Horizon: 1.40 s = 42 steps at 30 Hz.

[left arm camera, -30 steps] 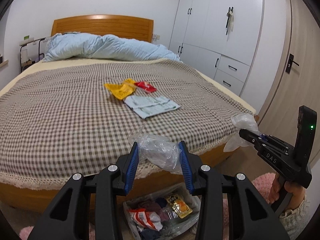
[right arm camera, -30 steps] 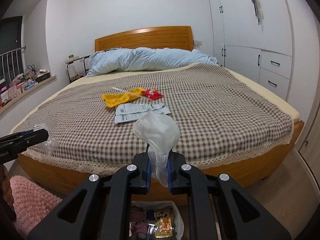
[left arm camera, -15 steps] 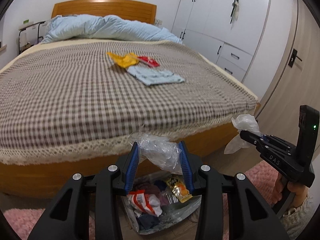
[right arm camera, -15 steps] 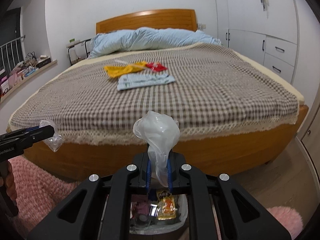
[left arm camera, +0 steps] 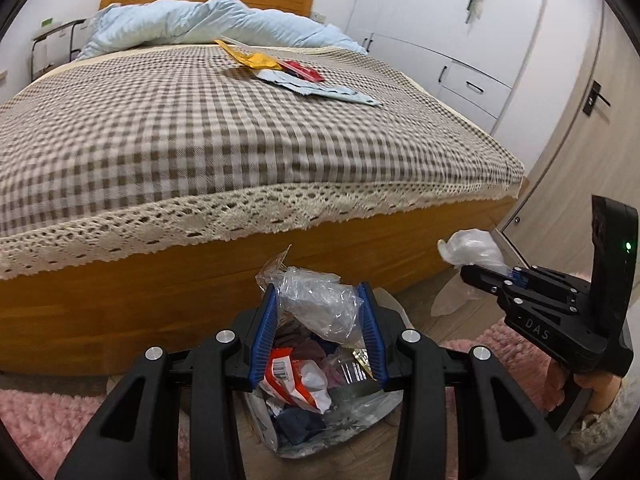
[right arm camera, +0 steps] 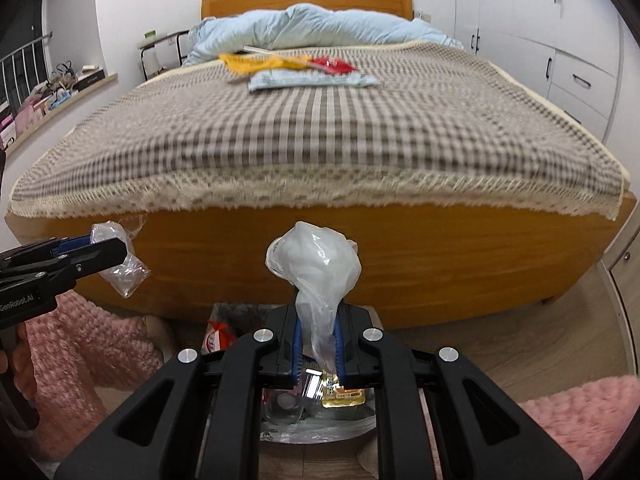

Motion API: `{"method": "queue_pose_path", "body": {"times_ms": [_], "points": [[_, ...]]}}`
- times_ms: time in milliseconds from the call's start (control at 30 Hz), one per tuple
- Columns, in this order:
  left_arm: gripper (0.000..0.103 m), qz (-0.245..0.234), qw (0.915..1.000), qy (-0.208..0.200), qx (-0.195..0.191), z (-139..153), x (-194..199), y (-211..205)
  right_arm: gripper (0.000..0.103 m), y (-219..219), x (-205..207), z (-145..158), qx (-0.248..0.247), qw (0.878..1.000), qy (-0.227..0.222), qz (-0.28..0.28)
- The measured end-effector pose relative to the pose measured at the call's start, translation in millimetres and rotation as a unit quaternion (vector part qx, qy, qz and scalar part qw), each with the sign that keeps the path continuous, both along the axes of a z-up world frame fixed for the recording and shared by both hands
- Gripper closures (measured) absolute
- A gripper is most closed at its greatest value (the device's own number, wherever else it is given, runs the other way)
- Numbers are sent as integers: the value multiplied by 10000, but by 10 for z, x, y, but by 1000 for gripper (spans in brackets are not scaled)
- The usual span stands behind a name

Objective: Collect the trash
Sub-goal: 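Carry the clear wrap in the left tool and plastic bag in the right tool toward the bin, then open the left tool over the bin releasing the clear wrap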

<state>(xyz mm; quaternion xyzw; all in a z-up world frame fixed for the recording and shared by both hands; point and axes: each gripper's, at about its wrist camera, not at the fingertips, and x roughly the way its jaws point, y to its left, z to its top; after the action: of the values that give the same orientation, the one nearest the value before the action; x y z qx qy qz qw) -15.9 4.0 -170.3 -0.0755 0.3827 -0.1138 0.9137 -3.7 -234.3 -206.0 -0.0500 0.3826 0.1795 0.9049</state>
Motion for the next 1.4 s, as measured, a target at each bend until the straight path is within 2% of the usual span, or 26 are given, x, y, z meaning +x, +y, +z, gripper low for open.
{"method": "queue_pose_path", "body": {"times_ms": [67,200,533,767,967,1067,1267,1400], "points": [[66,-21,10000,-17,48,-114,16,9,91,16,2,-81,-79,10000,37,5],[66,60,9997,239,-21,-327,101,29,91,8,11,-238,-128,9996,226,-64],[66,19,9987,512,51,-523,111,-16,91,86,17,-401,-271,9989,375,25],[66,156,9977,657,-66,-580,99,67,91,122,52,-410,-364,9987,360,-26],[66,138,9949,999,95,-739,157,23,91,46,99,-495,-396,9979,493,-170],[65,90,9921,1253,5,-858,227,-25,91,23,108,-536,-398,9975,552,-170],[65,-65,9875,1569,104,-1042,408,-270,91,-24,139,-534,-381,9971,629,-215],[64,-83,9846,1743,-101,-1118,497,-328,91,-100,180,-594,-428,9960,722,-291]]}}
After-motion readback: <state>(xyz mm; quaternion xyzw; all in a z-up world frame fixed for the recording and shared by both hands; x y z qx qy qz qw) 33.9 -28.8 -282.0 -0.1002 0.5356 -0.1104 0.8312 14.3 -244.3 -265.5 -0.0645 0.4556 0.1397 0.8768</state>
